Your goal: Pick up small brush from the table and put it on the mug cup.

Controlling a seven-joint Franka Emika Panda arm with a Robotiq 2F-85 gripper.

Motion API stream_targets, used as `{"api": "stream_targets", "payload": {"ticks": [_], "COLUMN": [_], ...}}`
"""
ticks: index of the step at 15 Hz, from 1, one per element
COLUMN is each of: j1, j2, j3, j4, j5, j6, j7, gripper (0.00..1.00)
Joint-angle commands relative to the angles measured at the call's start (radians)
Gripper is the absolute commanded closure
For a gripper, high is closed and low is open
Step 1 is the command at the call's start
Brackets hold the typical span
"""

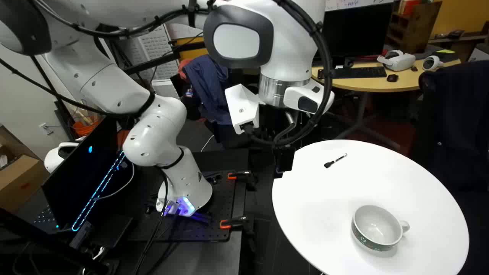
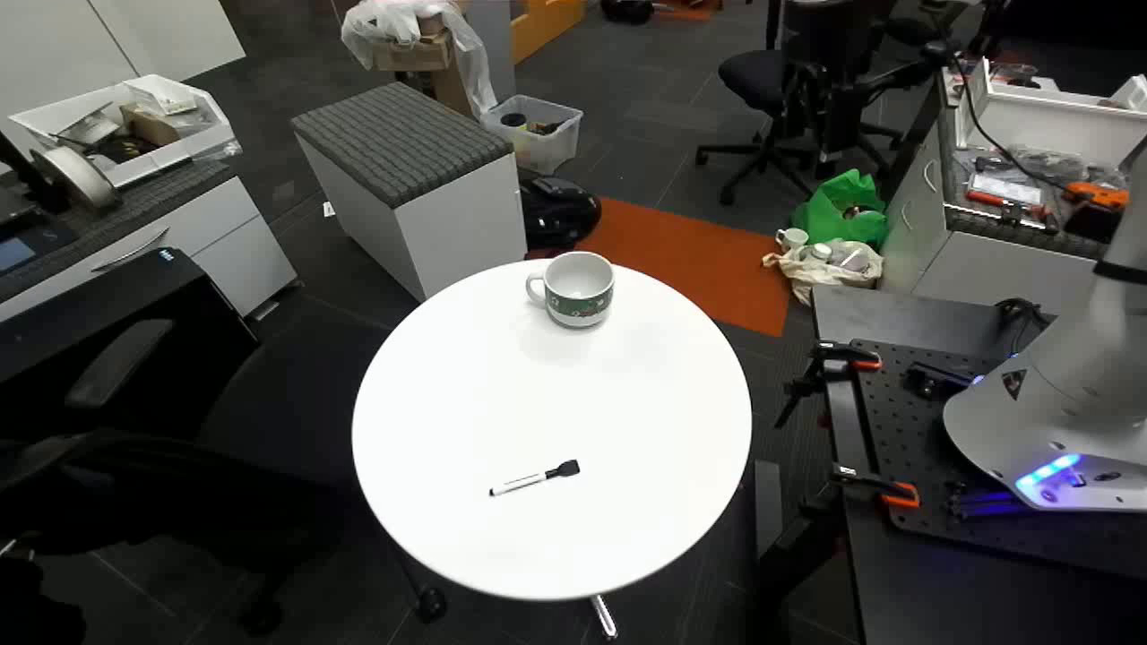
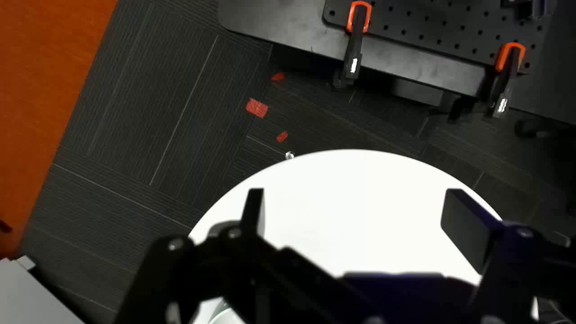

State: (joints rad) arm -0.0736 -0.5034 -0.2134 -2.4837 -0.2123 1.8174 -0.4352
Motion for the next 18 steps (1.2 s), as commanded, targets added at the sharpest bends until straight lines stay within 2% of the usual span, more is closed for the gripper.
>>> {"api": "stream_targets", "payload": {"ticks": [1, 7, 18], "j1": [-0.003, -0.003, 0.052], "j2": [0.001, 0.001, 0.030], "j3": [0.003, 0.003, 0.091], "j4": [0.001, 0.001, -0.004], "j5": [0.002, 0.002, -0.027], "j6": [-0.001, -0.001, 0.313], "j7": [-0.001, -0.001, 0.010], "gripper": [0.00, 0.00, 0.00]}}
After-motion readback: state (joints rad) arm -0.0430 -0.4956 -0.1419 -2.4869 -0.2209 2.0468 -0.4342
